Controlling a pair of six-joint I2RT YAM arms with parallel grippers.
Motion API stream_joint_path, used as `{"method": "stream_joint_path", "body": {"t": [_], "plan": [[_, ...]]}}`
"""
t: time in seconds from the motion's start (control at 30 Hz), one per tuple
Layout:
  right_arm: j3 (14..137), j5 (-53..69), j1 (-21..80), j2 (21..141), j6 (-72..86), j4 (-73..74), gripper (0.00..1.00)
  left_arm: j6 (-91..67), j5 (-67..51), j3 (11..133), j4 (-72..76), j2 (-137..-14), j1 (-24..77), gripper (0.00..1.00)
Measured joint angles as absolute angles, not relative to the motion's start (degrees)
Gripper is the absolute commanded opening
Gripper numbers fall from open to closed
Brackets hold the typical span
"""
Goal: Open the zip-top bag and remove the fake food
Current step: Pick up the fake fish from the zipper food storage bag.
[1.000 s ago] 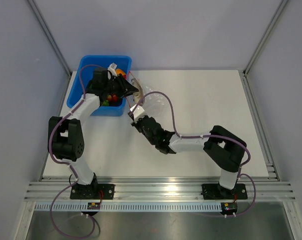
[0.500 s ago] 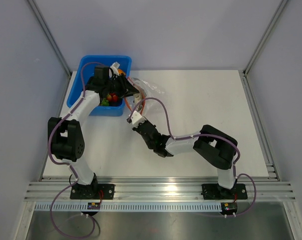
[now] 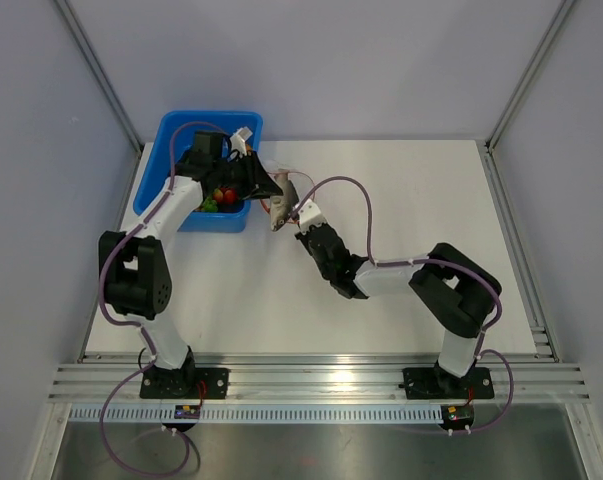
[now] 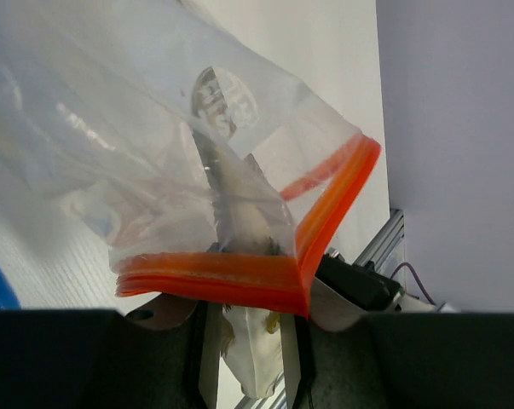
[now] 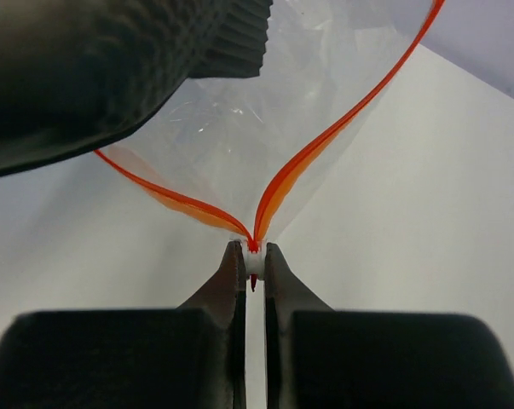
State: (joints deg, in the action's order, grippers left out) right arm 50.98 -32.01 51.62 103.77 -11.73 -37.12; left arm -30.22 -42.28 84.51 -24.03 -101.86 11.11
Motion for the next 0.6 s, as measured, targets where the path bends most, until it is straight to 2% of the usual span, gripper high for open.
{"method": "stream_joint_path", "body": {"t": [0.33,0.6], "plan": [[55.9,-29.3,46.9,104.3,-9.0,-33.2,0.0,-24.8,-47.5,89.4,-28.8,-106.1,15.9,0.0],[58.9,-28.3,43.5,106.0,-5.7,-29.4,0.0,-22.3,-50.7,90.2,-30.5,-106.3,16.2,0.0]]}}
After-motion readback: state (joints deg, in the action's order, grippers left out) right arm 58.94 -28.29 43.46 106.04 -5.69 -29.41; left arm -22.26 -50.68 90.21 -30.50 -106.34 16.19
